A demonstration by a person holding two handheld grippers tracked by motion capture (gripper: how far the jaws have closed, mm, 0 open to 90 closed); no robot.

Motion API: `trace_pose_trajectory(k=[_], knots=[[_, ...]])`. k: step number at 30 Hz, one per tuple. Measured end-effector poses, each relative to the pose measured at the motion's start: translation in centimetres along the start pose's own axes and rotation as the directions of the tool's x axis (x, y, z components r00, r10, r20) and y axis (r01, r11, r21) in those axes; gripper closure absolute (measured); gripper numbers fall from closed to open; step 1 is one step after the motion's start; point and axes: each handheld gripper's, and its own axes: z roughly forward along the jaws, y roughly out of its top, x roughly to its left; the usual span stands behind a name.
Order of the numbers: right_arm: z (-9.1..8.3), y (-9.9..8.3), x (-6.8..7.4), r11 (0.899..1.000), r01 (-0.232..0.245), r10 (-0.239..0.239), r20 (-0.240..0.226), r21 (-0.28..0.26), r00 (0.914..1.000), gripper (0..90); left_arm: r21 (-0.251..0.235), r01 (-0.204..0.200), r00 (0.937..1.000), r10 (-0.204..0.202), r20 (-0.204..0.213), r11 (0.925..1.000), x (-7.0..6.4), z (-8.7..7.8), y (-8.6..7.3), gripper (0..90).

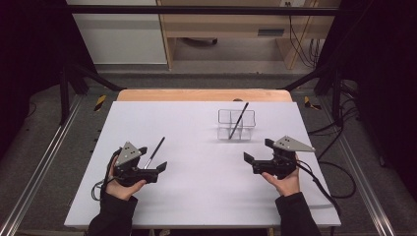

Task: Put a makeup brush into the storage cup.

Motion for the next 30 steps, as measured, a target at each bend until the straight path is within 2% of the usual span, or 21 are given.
trace_pose_trajectory(k=[18,30], knots=[[-1.5,-0.7,-0.2,0.999,-0.029,0.030,0.016,-0.019,0.9994,5.1,-0.006,0.003,0.9999,-0.003,-0.011,1.0000,0.6,0.0,0.3,10.9],[-1.6,-0.6,-0.1,0.999,-0.039,0.039,0.032,-0.020,0.9987,7.0,0.066,0.016,0.9992,-0.013,-0.038,0.9977,2.3,1.2,1.0,11.8]])
